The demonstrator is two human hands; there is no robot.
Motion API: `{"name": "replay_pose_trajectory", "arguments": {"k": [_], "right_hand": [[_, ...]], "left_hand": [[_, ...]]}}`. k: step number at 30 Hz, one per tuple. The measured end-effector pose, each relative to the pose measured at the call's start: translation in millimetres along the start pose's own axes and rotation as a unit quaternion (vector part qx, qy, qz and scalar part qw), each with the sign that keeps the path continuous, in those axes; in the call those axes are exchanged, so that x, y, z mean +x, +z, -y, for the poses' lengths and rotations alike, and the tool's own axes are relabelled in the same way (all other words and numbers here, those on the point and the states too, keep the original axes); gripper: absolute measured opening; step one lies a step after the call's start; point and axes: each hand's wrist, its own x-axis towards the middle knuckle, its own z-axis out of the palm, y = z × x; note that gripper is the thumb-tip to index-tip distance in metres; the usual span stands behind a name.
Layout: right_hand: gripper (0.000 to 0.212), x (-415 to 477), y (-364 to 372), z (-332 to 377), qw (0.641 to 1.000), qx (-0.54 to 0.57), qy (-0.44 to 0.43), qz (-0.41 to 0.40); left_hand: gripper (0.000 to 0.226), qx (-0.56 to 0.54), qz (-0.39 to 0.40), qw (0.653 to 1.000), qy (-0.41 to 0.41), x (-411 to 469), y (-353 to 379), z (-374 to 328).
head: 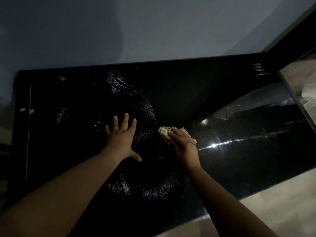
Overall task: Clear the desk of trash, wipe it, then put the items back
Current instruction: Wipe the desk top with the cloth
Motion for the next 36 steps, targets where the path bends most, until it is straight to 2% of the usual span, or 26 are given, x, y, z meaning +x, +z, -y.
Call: {"name": "replay_pose_trajectory", "arguments": {"k": [9,19,24,29,36], "right_hand": [[0.031,-43,-8,-4,1.000,0.013,0.013,0.013],[0.032,-81,-16,-8,1.000,0.001,0.009,0.014],[0.033,-97,-20,-10,1.000,-0.005,0.011,0.018],[0.034,-110,-21,-13,1.000,-0.010,0.010,0.018],[0.032,-129,-22,-16,1.000,-0.010,0.018,0.015]], "left_hand": [[0.139,0.027,-0.011,0.999,-0.022,-11,-4,-7],[0.138,-0.041,-0.012,0.999,0.029,-93,51,-27],[0.129,-0.013,-0.006,0.998,0.055,-118,73,-42],[0.136,0.011,0.010,0.999,0.051,-128,90,-49],[0.134,0.015,0.002,0.999,0.039,-129,99,-46]]}}
